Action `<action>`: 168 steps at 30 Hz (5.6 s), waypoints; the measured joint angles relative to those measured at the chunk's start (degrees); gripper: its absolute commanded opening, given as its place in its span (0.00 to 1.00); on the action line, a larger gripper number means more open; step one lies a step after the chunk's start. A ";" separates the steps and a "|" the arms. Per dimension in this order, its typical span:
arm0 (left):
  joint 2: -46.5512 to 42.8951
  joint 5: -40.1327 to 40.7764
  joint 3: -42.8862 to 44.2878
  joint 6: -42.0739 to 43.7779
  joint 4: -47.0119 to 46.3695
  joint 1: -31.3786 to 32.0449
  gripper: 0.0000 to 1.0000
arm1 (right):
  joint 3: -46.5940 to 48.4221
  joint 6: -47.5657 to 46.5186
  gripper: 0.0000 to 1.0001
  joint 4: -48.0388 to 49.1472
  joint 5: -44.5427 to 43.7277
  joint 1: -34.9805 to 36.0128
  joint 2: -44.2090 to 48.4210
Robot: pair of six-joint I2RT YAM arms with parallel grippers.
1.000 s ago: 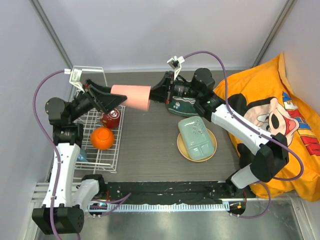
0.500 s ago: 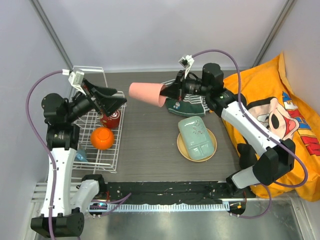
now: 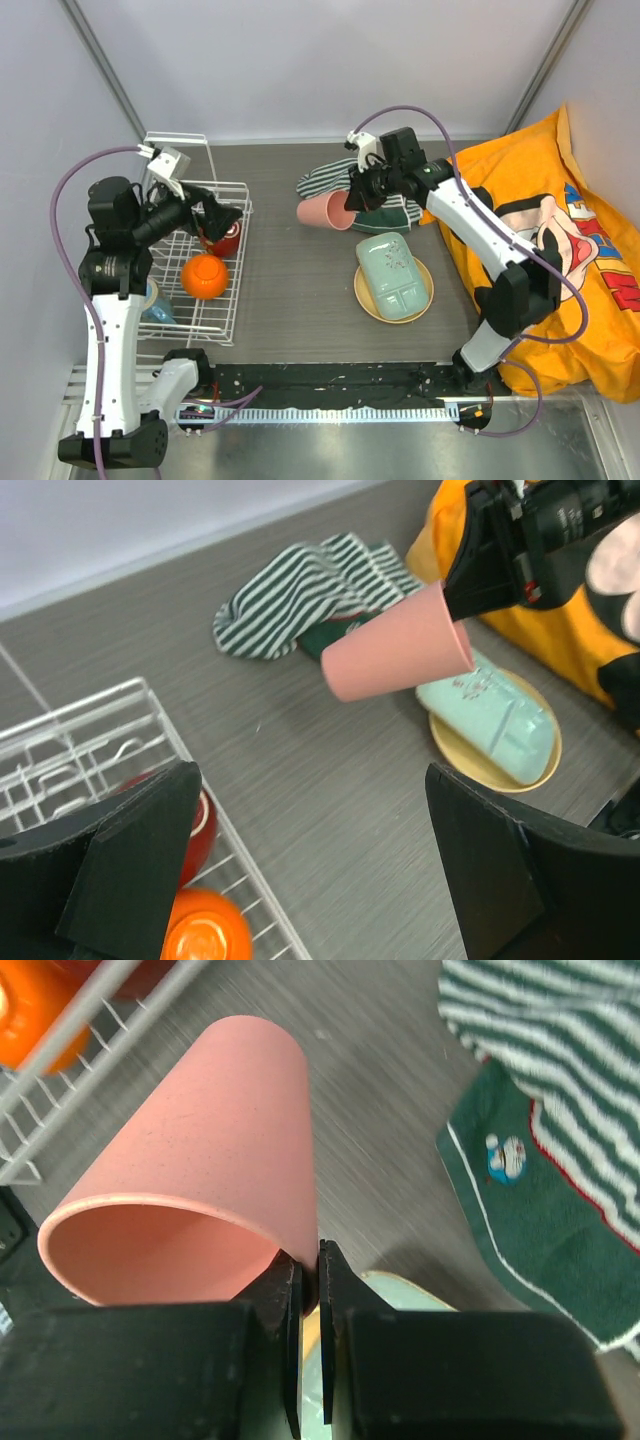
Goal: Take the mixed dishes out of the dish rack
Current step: Place the cup at the center of the board, then pick up the cup from the dish rack.
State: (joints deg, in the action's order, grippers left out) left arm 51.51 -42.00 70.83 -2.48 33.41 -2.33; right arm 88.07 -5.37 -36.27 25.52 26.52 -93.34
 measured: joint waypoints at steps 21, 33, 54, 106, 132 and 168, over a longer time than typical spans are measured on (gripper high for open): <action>4.52 16.11 -3.74 18.73 17.55 0.00 0.99 | 18.99 -6.58 0.01 -27.47 -15.89 6.54 -18.99; 4.81 19.08 -5.51 21.03 17.94 0.00 1.00 | 22.01 -9.51 0.01 -35.45 -17.97 8.70 -24.33; 4.57 19.98 -6.64 23.17 18.12 0.00 1.00 | 26.40 -10.71 0.56 -37.03 -18.14 9.77 -26.45; 4.00 45.31 -0.24 39.23 34.97 -3.45 1.00 | -4.94 -12.31 0.88 -12.70 -18.45 8.13 0.17; 11.76 39.87 -6.45 42.03 38.05 -25.27 1.00 | -9.25 -20.00 0.88 -8.68 -10.03 -4.00 -0.24; 15.61 21.29 -14.01 57.18 34.21 -40.13 0.75 | -9.31 -15.65 0.88 -12.72 -16.00 -4.15 -0.94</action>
State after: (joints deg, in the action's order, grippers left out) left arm 67.11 -20.71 56.82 54.70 67.61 -42.46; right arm 78.76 -21.02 -48.99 9.52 22.37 -94.28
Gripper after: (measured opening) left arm 0.923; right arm 0.878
